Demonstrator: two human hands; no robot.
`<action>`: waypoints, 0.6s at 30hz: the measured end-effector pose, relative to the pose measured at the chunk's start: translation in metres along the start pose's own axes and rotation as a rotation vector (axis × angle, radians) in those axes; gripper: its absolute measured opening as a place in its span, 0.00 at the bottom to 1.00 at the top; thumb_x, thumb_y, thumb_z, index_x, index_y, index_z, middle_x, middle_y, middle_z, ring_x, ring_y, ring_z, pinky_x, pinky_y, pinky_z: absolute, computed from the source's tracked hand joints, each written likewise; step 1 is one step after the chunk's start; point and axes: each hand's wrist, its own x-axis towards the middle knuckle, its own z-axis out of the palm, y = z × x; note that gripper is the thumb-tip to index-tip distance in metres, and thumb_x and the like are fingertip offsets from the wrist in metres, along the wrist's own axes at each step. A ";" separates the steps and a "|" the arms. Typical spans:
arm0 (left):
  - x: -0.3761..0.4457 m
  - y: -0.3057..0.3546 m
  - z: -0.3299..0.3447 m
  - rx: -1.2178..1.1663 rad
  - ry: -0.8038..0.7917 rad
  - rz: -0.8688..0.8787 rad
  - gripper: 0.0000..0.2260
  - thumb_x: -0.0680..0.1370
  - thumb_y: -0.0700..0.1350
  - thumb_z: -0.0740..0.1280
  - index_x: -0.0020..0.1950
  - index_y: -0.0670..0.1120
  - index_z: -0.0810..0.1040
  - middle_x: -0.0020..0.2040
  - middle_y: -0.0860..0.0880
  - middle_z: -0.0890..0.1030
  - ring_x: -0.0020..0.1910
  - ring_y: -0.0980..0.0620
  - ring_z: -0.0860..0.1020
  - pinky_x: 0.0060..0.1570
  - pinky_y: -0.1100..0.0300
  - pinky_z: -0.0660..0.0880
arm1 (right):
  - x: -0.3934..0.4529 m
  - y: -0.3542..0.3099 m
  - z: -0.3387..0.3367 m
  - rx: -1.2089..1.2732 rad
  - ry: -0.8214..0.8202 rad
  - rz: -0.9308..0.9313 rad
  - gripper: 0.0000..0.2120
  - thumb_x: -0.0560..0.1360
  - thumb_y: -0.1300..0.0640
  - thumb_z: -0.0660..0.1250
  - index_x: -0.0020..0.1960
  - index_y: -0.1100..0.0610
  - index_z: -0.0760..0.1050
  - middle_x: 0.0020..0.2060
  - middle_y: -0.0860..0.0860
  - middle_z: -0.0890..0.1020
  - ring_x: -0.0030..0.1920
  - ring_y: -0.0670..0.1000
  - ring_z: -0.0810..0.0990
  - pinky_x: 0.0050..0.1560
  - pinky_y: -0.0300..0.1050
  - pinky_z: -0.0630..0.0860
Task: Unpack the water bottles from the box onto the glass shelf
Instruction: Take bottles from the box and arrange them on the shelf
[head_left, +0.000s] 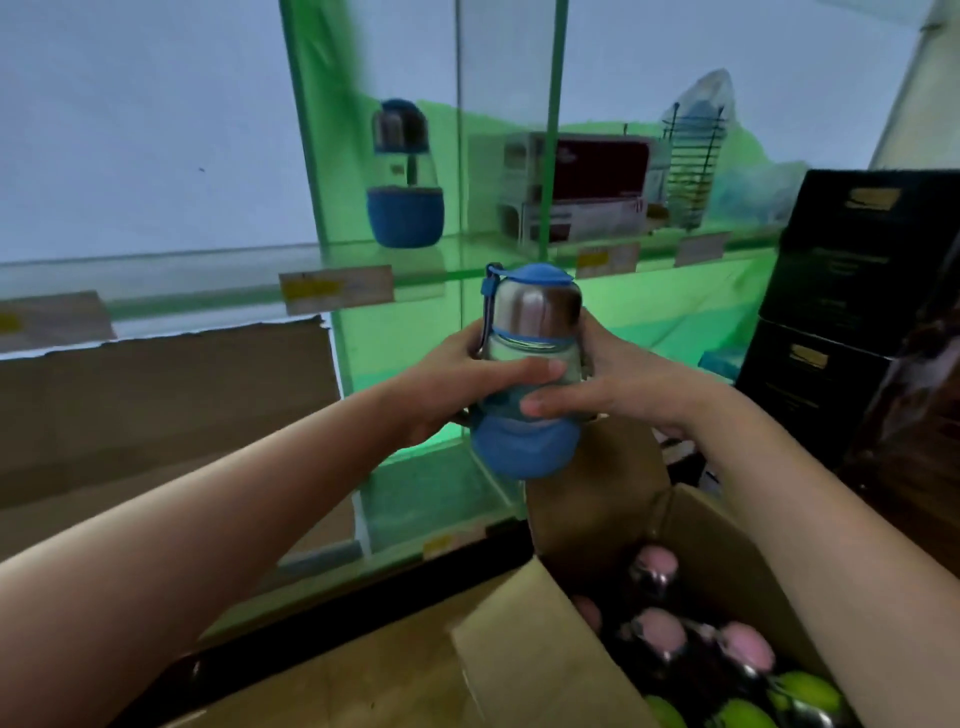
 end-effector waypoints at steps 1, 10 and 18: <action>-0.002 0.006 -0.006 0.019 0.008 -0.002 0.15 0.67 0.48 0.75 0.50 0.57 0.76 0.49 0.53 0.84 0.49 0.51 0.83 0.54 0.46 0.79 | 0.003 -0.008 0.001 0.002 -0.005 -0.010 0.40 0.67 0.59 0.75 0.71 0.49 0.56 0.59 0.43 0.75 0.56 0.38 0.75 0.50 0.28 0.75; -0.019 0.059 -0.047 0.030 0.054 0.121 0.20 0.67 0.48 0.76 0.57 0.54 0.76 0.50 0.51 0.85 0.47 0.53 0.84 0.41 0.57 0.81 | 0.013 -0.081 -0.002 -0.074 0.048 -0.095 0.42 0.64 0.53 0.78 0.70 0.42 0.59 0.61 0.40 0.76 0.60 0.37 0.75 0.61 0.38 0.72; -0.002 0.129 -0.107 0.107 0.117 0.182 0.16 0.69 0.50 0.73 0.56 0.55 0.76 0.49 0.52 0.84 0.45 0.53 0.83 0.43 0.55 0.80 | 0.070 -0.148 -0.018 -0.046 0.134 -0.163 0.40 0.62 0.51 0.77 0.69 0.47 0.61 0.61 0.49 0.77 0.59 0.49 0.79 0.58 0.57 0.78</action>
